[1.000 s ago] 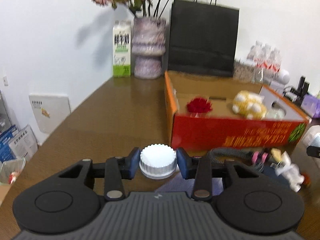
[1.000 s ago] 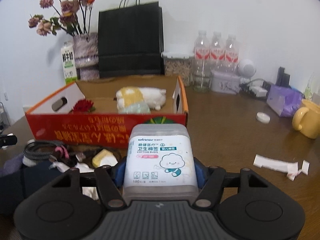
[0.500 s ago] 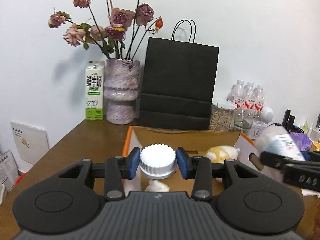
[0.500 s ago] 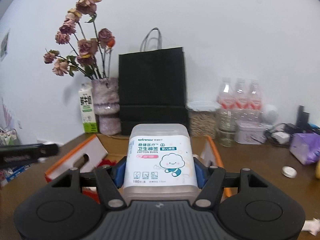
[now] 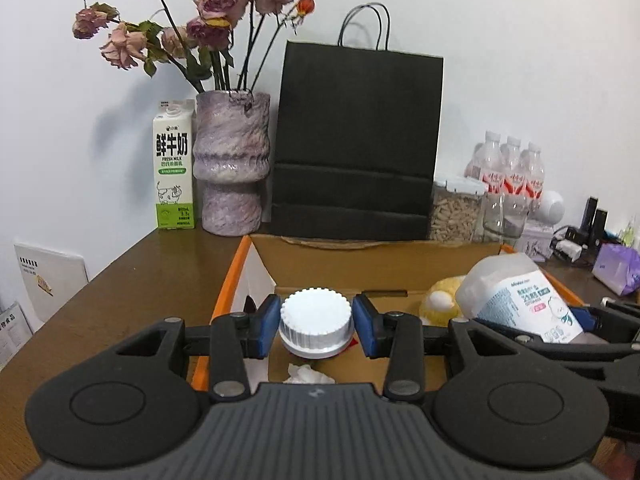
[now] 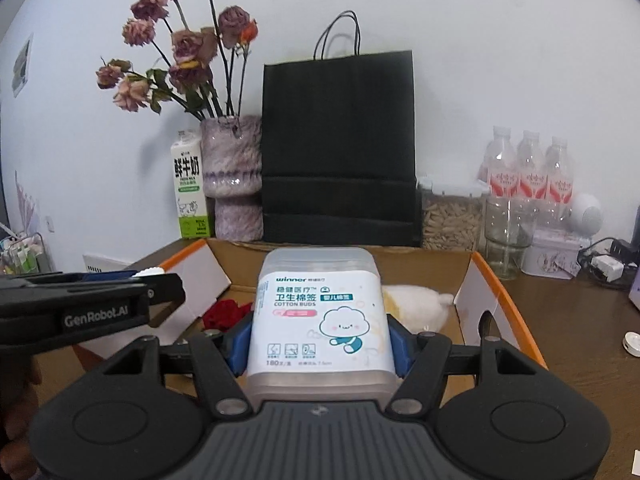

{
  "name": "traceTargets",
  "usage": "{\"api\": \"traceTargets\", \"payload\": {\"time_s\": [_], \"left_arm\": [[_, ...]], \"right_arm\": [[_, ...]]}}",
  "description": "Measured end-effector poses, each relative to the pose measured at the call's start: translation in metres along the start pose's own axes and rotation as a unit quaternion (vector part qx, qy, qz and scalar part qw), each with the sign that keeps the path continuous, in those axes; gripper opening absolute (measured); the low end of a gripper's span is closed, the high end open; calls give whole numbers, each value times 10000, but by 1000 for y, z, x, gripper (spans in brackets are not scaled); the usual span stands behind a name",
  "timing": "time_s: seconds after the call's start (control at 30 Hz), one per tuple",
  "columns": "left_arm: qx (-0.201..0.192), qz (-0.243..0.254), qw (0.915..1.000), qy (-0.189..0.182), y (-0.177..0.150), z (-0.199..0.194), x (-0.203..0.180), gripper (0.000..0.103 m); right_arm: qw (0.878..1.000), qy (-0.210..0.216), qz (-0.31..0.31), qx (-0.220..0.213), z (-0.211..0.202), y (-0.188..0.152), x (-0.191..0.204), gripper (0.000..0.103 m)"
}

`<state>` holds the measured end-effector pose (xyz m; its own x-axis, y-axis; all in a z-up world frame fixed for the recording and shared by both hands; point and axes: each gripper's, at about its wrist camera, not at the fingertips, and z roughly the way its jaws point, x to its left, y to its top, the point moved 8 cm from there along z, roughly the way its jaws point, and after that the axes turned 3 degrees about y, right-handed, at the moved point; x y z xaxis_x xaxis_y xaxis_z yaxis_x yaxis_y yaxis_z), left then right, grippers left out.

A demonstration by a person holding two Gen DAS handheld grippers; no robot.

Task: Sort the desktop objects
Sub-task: 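Carry cap and cotton-bud container into the box and open both tools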

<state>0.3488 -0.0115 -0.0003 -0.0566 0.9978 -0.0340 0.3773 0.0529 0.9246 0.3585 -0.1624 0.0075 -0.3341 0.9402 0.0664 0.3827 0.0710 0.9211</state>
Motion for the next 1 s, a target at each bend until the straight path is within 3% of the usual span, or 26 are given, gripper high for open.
{"api": "traceTargets", "payload": {"time_s": [0.23,0.3,0.33,0.47,0.57,1.0], "left_arm": [[81,-9,10000,13,-3,2,1,46],[56,4,10000,15,-2,0,1,66],[26,23,10000,48,-1,-2,1,72],[-170,37,9998,51,2,-9,0,103],[-317,23,9994,102,4,-15,1,103],[-420,-208,9988,162,6,-22,11,103]], "right_arm": [[9999,-24,11,121,3,-6,0,64],[9999,-39,46,152,2,-7,-2,64],[9999,-52,53,148,1,-7,-3,64],[9999,-125,69,50,-3,-6,-5,98],[9998,-192,16,-41,-8,-4,-5,103],[9996,-257,77,-80,-17,-2,-8,103]]}}
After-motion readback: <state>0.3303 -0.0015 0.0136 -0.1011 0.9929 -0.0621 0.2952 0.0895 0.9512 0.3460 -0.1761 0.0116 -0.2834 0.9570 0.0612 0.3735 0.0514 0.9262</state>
